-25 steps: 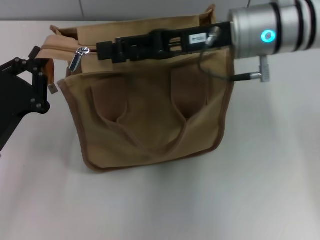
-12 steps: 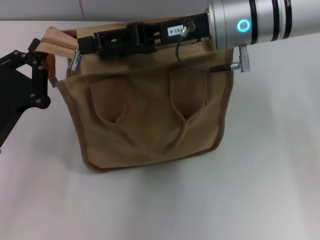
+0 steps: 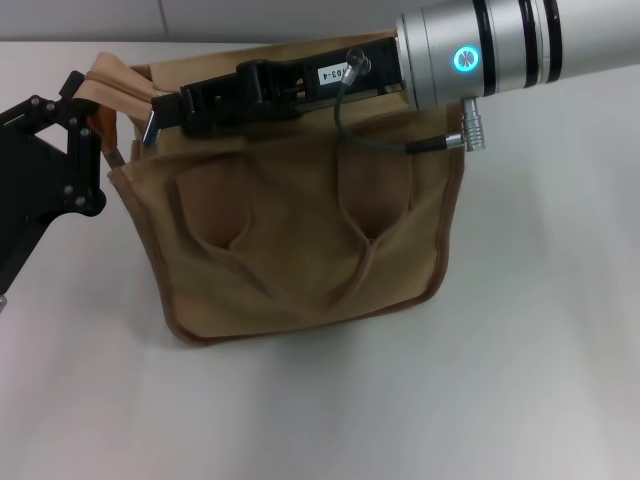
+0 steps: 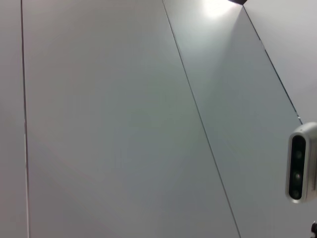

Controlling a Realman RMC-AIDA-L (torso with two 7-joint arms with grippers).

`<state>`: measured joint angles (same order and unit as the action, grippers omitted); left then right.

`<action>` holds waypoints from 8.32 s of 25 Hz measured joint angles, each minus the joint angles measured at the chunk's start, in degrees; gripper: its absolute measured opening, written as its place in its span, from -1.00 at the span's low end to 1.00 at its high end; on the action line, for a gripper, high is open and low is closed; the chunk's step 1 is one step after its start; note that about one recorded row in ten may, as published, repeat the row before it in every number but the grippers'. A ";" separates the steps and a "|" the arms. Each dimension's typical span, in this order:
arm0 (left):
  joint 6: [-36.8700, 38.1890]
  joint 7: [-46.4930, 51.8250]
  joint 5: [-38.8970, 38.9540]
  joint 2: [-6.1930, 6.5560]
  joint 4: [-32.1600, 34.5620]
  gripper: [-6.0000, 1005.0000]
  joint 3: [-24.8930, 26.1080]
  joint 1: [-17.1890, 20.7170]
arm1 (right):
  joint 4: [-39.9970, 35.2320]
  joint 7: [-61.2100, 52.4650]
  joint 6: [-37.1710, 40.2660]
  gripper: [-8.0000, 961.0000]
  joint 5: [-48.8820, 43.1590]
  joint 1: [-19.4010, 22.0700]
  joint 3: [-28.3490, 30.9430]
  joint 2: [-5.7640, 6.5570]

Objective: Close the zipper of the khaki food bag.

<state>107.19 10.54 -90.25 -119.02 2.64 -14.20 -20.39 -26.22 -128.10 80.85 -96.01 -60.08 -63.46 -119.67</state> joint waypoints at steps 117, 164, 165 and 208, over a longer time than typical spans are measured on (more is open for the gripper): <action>1.79 1.33 -0.05 0.19 -1.15 -0.96 1.00 -1.40 | -5.42 8.83 -5.85 -0.71 8.20 3.03 -12.09 -0.21; 2.58 1.40 0.15 0.20 -1.32 -0.96 1.20 -0.37 | -6.66 14.06 -8.52 -0.99 12.97 6.92 -16.20 -0.21; 2.58 1.40 0.15 0.20 -1.32 -0.96 1.20 -0.37 | -6.66 14.06 -8.52 -0.99 12.97 6.92 -16.20 -0.21; 1.79 3.63 0.19 0.37 -0.98 -0.96 2.78 0.18 | -10.16 29.54 -9.21 -0.99 17.73 15.20 -17.03 -0.21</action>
<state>108.98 14.18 -90.06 -118.65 1.66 -11.42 -20.21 -36.39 -98.56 71.64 -78.28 -44.88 -80.49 -119.88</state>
